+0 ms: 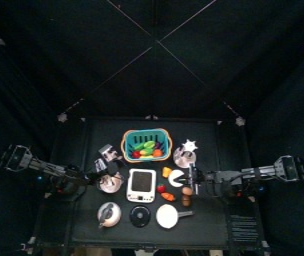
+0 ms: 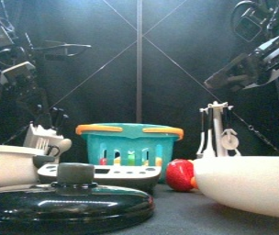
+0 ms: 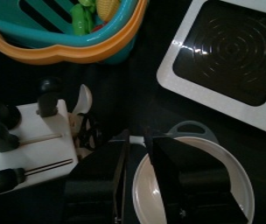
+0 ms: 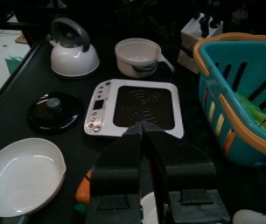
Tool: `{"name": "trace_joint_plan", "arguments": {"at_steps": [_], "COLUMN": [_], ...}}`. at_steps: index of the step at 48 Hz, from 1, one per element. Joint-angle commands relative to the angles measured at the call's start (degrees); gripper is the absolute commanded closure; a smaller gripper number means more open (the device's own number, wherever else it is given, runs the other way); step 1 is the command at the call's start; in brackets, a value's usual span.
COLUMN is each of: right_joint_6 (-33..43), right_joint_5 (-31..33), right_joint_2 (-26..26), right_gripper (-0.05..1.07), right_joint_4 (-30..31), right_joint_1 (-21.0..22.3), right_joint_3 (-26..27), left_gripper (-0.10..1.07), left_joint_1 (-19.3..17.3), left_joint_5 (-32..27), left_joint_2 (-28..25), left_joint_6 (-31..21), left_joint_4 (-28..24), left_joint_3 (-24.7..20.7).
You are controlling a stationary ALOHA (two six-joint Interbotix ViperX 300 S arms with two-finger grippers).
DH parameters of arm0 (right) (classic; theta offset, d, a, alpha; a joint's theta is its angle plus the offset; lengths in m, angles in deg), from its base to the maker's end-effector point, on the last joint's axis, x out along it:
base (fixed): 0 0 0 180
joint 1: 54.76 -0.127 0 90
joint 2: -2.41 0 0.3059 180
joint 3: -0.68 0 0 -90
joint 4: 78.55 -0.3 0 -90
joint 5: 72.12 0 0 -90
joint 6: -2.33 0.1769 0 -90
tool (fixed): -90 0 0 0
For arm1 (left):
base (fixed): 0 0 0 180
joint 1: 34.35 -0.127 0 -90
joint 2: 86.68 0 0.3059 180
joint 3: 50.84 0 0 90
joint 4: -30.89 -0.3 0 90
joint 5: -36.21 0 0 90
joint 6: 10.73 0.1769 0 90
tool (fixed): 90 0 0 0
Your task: Drop fork
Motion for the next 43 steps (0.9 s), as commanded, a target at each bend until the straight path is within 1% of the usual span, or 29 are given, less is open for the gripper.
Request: {"name": "trace_joint_plan", "arguments": {"at_steps": [1, 14, 25, 43], "right_joint_6": [0.09, 0.09, 0.09, 0.09], "right_joint_5": [-0.26, -0.18, -0.18, -0.18], "right_joint_2": [-0.18, 0.35, 0.53, 0.53], "right_gripper": [1.01, 1.01, 1.01, 1.01], "right_joint_4": [-0.09, -0.09, -0.09, -0.09], "right_joint_1": [0.00, 0.00, -0.09, 0.09], "right_joint_3": [0.53, 0.79, 0.97, 1.14], "left_gripper": [0.31, 0.24, 0.24, 0.24], "left_joint_1": [-0.88, -1.76, -1.41, -1.58], "left_joint_5": [0.09, 0.09, 0.09, 0.26], "left_joint_2": [0.00, 0.88, 3.69, 6.77], "left_joint_6": [-0.09, 0.00, 0.00, 0.18], "left_joint_4": [0.18, 0.18, 0.18, 0.09], "left_joint_3": [-0.44, -0.44, -0.18, 0.97]}}
